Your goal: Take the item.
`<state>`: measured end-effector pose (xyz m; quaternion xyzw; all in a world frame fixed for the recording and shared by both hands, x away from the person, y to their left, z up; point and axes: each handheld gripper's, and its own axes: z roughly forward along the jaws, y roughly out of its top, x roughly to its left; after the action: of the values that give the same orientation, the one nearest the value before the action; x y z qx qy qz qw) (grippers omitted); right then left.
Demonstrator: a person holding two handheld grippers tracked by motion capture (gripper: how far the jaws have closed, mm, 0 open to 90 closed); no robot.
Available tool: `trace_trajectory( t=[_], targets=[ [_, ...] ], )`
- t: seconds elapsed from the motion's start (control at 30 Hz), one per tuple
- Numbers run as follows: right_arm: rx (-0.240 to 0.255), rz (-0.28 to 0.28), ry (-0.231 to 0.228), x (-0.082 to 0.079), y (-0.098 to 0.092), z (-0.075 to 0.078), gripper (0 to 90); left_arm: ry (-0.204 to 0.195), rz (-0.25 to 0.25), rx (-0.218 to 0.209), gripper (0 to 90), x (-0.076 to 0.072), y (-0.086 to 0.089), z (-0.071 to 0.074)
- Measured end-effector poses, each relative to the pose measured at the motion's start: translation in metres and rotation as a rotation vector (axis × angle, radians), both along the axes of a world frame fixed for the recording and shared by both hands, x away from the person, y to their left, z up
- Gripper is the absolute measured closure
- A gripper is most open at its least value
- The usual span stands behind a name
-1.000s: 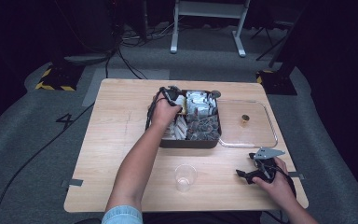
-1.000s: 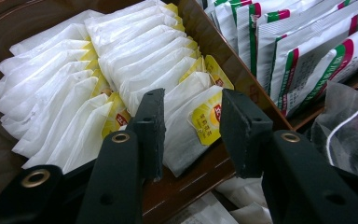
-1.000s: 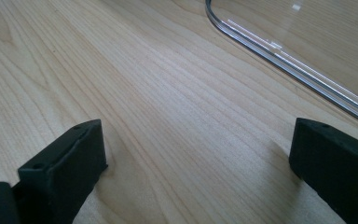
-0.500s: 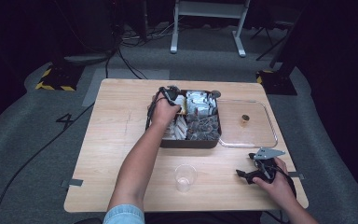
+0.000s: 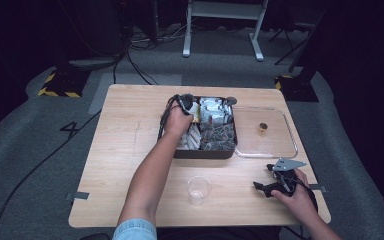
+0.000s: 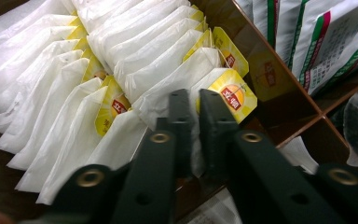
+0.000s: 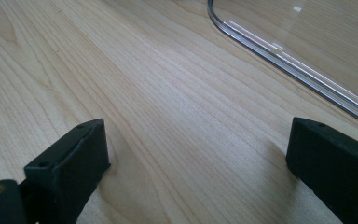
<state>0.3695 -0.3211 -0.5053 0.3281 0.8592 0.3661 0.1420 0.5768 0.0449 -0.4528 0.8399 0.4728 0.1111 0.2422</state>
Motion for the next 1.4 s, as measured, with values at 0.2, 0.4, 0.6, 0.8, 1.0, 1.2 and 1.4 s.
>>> trace_trajectory(
  t=[0.2, 0.4, 0.6, 0.8, 1.0, 1.2, 1.4],
  targets=[
    [0.001, 0.000, 0.000, 0.000, 0.000, 0.000, 5.7, 0.002, 0.002, -0.015, 90.0, 0.000, 0.003, 0.003],
    [0.001, 0.000, 0.000, 0.000, 0.000, 0.000, 5.7, -0.019, -0.006, -0.042, 90.0, -0.002, 0.005, 0.010],
    [0.001, 0.000, 0.001, 0.000, 0.000, 0.000, 5.7, -0.040, -0.013, -0.057, 90.0, -0.005, 0.005, 0.019],
    [0.001, -0.001, 0.001, 0.000, 0.000, 0.000, 5.7, -0.070, -0.022, -0.078, 90.0, -0.009, 0.009, 0.030],
    [0.002, -0.001, 0.002, 0.000, 0.000, 0.000, 5.7, -0.108, -0.042, -0.105, 90.0, -0.015, 0.011, 0.045],
    [0.002, -0.001, 0.003, 0.000, 0.000, 0.000, 5.7, -0.155, -0.069, -0.162, 90.0, -0.028, 0.021, 0.066],
    [0.002, 0.000, 0.002, 0.000, 0.000, 0.000, 5.7, -0.199, -0.107, -0.197, 90.0, -0.046, 0.031, 0.084]
  ],
)
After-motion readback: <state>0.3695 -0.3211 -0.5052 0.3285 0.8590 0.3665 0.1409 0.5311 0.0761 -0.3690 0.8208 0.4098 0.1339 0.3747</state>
